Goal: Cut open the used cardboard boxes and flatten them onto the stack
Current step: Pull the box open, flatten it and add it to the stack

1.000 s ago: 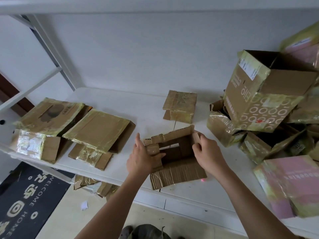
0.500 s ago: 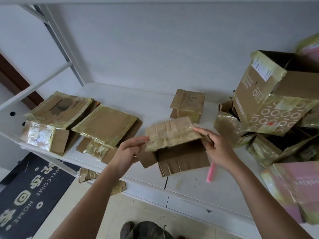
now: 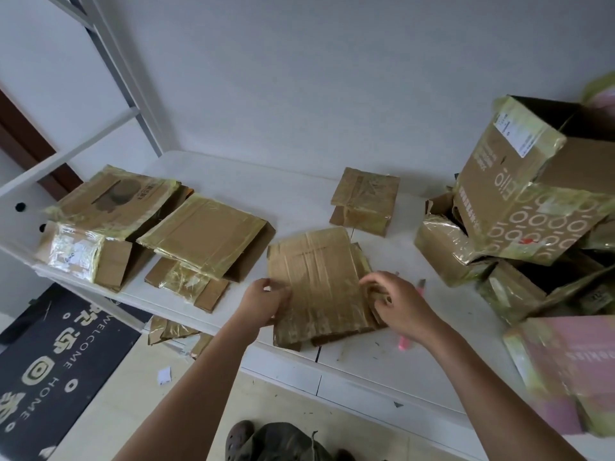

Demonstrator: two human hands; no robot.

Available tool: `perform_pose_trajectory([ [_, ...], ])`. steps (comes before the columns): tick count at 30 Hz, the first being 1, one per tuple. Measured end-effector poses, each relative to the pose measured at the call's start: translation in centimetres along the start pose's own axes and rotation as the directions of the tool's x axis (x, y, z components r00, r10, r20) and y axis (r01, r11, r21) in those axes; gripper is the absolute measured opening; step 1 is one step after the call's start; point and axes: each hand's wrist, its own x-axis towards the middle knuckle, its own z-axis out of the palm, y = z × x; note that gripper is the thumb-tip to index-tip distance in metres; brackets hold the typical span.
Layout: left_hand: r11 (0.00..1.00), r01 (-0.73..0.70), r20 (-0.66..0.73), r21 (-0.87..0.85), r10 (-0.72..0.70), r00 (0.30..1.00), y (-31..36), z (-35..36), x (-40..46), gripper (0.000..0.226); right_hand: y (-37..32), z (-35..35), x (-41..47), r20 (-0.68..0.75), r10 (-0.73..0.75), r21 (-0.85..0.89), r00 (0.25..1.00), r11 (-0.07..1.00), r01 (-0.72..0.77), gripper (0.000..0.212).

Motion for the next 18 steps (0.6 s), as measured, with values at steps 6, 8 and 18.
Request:
perform_pose_trajectory([
  [6, 0.944, -0.273, -0.090, -0.184, 0.261, 0.961, 1.4, 0.6, -0.6, 0.045, -0.5, -1.8, 0.5, -0.205, 0.307, 0.430, 0.929, 0.881, -0.197, 0.040],
  [8, 0.897, -0.385, -0.091, -0.215, 0.374, 0.923, 2.2, 0.2, -1.1, 0.044, -1.1, -2.8, 0.7, -0.124, 0.428, 0.707, 0.895, 0.671, -0.223, 0.031],
  [18, 0.949, -0.270, 0.132, -0.165, 0.293, 0.947, 4.5, -2.8, -1.9, 0.036, -1.7, -2.9, 0.3, -0.078, 0.274, 0.688, 0.959, 0.711, -0.148, 0.073],
])
